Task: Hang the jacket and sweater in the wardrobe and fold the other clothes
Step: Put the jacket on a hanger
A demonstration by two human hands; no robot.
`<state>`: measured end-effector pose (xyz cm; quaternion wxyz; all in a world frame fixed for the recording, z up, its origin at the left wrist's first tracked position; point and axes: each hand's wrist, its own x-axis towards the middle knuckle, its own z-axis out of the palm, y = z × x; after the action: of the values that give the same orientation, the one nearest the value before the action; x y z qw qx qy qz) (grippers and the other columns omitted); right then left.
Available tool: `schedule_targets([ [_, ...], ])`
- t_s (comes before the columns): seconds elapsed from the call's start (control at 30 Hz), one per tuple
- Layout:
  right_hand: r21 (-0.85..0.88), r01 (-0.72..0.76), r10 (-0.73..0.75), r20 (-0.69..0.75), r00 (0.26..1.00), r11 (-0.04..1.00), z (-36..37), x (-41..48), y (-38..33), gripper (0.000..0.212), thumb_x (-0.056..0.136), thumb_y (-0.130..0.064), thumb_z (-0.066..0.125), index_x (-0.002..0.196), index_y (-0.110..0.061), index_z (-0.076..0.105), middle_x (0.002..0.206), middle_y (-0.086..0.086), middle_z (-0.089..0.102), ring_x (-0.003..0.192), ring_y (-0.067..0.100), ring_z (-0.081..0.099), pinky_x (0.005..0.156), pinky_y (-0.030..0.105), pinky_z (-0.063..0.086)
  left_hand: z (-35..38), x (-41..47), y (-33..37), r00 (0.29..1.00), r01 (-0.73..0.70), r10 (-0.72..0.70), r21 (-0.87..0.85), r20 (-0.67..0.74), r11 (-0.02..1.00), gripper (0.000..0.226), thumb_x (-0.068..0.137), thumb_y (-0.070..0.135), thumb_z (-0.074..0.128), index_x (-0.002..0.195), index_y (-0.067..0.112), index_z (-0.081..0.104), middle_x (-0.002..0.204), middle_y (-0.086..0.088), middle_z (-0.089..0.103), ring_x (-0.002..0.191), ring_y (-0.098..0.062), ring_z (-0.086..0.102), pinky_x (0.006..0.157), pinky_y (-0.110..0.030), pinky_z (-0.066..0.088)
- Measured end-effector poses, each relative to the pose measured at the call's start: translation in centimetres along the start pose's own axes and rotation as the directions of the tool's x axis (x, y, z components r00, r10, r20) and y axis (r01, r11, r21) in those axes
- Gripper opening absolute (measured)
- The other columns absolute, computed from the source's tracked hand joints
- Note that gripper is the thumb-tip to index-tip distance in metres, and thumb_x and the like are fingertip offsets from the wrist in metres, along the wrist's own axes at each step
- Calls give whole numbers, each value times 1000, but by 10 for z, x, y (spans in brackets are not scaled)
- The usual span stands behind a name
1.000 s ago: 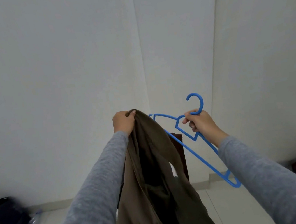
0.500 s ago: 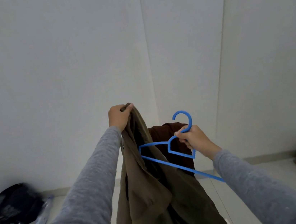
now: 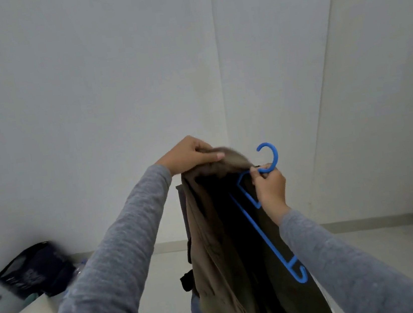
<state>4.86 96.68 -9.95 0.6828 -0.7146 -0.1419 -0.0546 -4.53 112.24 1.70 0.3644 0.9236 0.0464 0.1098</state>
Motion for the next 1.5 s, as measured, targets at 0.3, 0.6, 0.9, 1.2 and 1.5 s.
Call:
schedule_targets([
  [0.3,120,96,-98,3,995,988,-4,1,-10,25,91,-13,59,70,-1,53,59,3,52,53,11,48,55,18,43,40,-1,-9,741,221,-351,285,572,932,15,85,38,66,85,23,68,92,3,69,89,-8,66,92,-29,50],
  [0.6,211,90,-115,108,988,973,-19,-1,-10,25,92,-12,58,68,-11,52,61,7,51,52,12,45,53,22,41,34,32,-47,989,-20,115,689,-92,725,53,88,31,60,137,21,43,141,2,41,132,-18,35,109,-38,26],
  [0.9,295,-46,-38,273,961,954,-35,-7,-10,22,92,-8,57,71,-7,49,57,6,48,43,11,36,41,18,32,48,43,-47,986,-162,85,711,144,684,20,94,16,47,106,11,62,109,-5,58,108,-20,53,84,-35,43],
  [1.2,63,-204,88,753,652,977,-63,9,-16,30,91,-1,50,115,-12,63,108,5,71,105,16,64,91,34,48,51,25,-73,988,-119,151,727,21,676,29,91,8,45,115,14,60,112,-5,58,105,-23,54,84,-37,44],
  [1.5,-250,-53,235,786,572,967,-43,13,-1,64,84,8,54,134,-29,43,132,-6,51,119,8,47,85,13,42,45,-6,-79,956,-222,292,623,-10,750,36,94,-1,44,127,9,57,130,-13,54,121,-25,46,96,-21,28],
])
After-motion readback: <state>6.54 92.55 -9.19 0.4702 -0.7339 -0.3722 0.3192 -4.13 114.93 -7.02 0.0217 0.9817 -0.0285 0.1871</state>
